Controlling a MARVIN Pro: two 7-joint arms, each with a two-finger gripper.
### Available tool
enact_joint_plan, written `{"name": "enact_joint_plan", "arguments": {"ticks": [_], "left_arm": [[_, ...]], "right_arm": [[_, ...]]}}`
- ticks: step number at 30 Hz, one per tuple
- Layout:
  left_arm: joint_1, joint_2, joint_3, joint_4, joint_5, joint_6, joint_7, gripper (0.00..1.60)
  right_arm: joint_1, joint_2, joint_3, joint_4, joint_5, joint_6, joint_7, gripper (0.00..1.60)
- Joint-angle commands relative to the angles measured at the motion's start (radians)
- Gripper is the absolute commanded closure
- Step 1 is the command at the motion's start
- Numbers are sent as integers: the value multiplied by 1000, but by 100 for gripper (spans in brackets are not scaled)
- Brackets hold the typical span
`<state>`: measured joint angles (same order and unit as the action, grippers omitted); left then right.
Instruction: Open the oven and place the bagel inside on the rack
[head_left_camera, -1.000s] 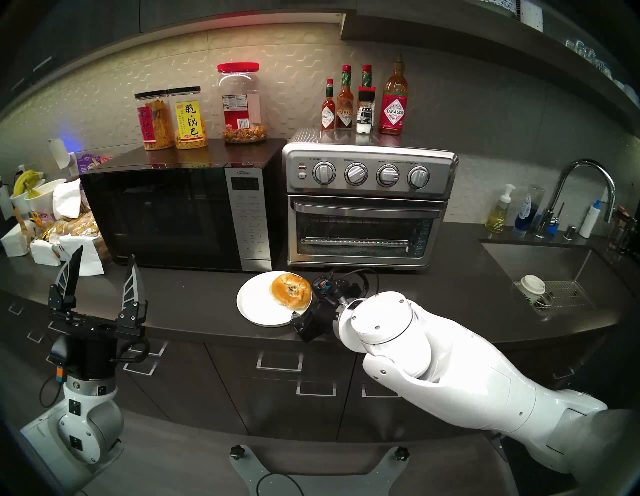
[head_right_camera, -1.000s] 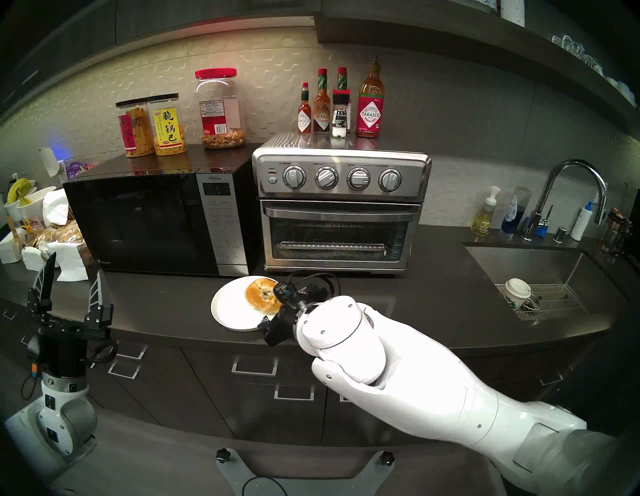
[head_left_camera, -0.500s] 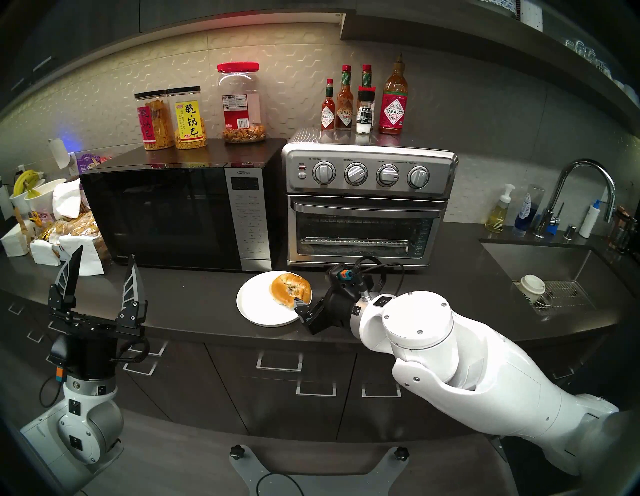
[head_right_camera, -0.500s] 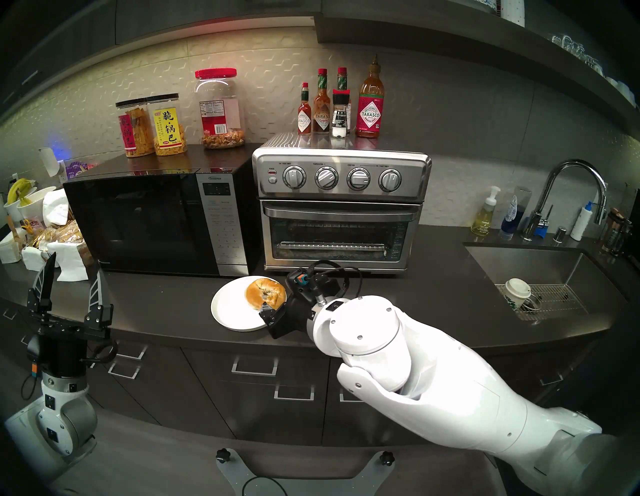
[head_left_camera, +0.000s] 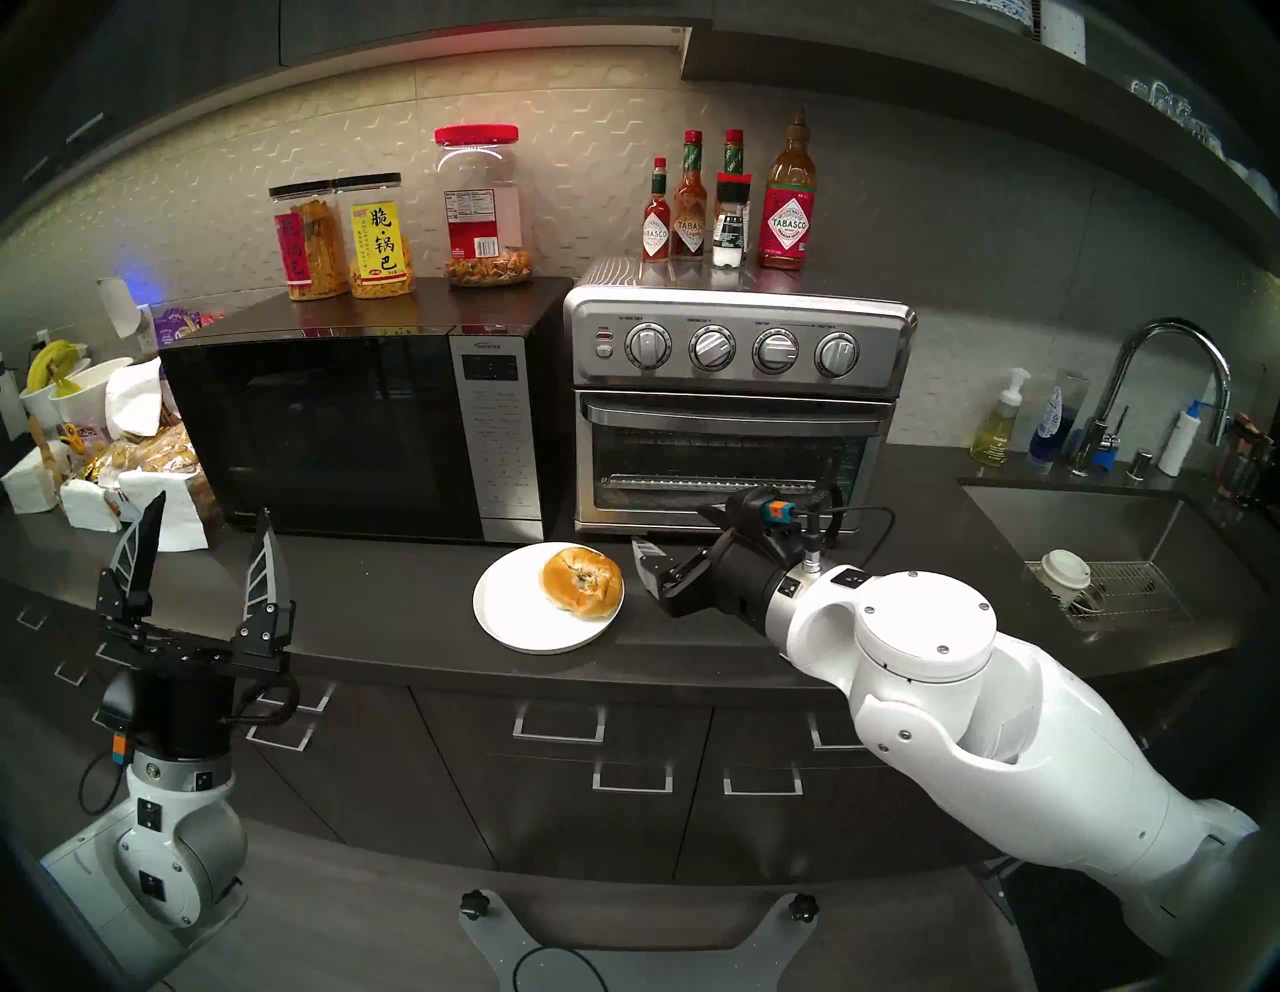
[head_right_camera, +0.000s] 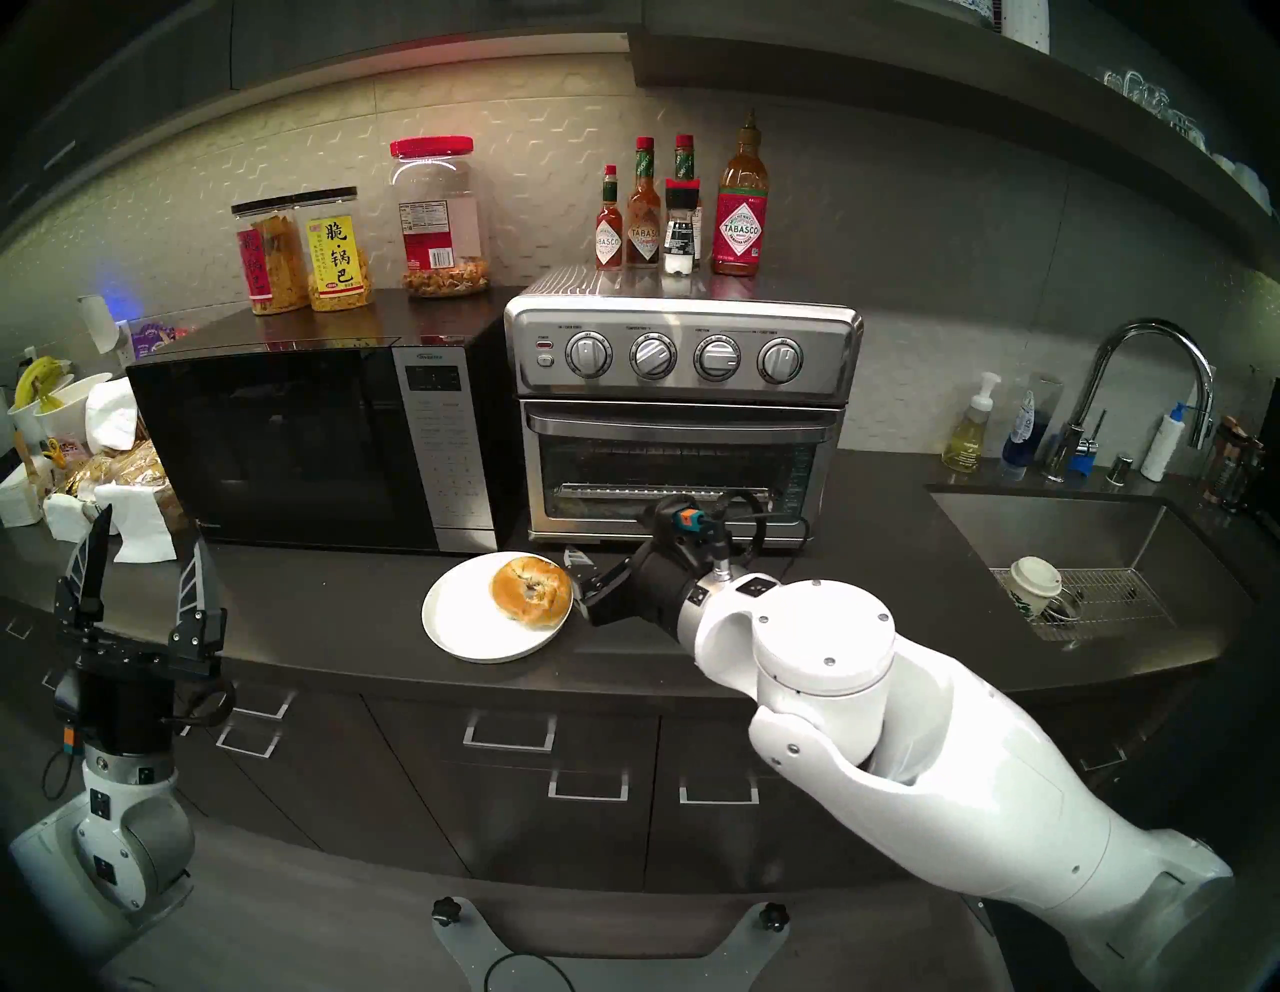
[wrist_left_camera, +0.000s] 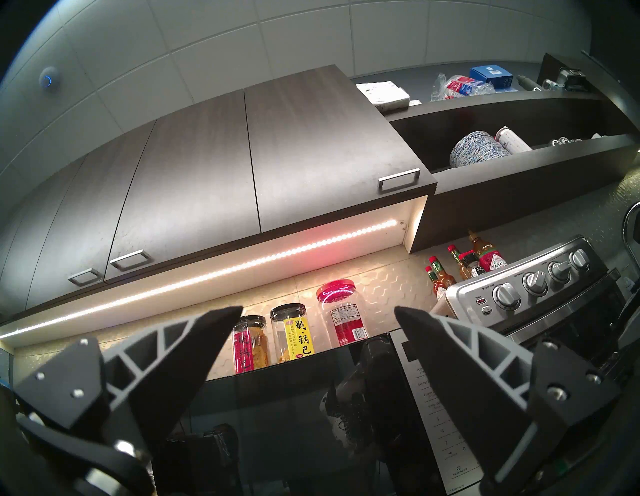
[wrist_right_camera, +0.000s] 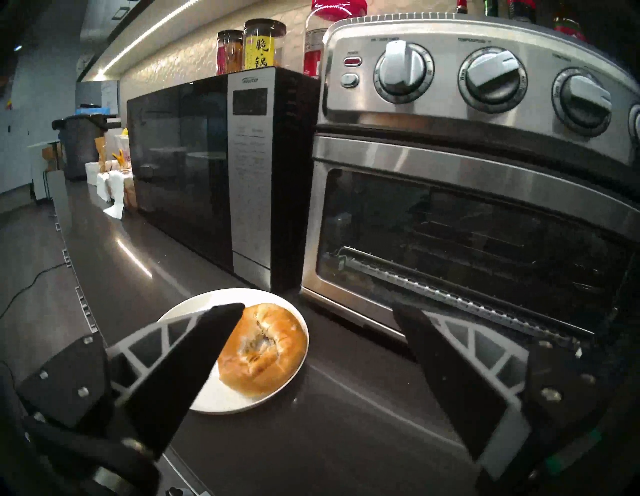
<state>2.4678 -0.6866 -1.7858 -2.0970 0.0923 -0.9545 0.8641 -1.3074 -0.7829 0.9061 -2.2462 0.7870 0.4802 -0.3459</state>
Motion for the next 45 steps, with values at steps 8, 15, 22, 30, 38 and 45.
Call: {"name": "enact_joint_plan", "arguments": {"ticks": [8, 15, 22, 30, 38, 45], "left_arm": [[-1, 0, -7, -9, 0, 0, 1, 0], [-1, 0, -7, -8, 1, -1, 1, 0], [-1, 0, -6, -8, 1, -1, 1, 0], [-2, 0, -6, -8, 1, -1, 1, 0], [-2, 0, -6, -8, 1, -1, 1, 0], [-1, 0, -6, -8, 1, -1, 1, 0]], "right_arm": [[-9, -21, -68, 108, -80, -54, 24, 0], [26, -107, -115, 200, -117, -51, 0, 0], [69, -180, -158, 287, -154, -42, -27, 0], [108, -253, -186, 386, -175, -47, -46, 0], [141, -307, -191, 480, -186, -66, -55, 0], [156, -331, -191, 546, -202, -94, -54, 0]]}}
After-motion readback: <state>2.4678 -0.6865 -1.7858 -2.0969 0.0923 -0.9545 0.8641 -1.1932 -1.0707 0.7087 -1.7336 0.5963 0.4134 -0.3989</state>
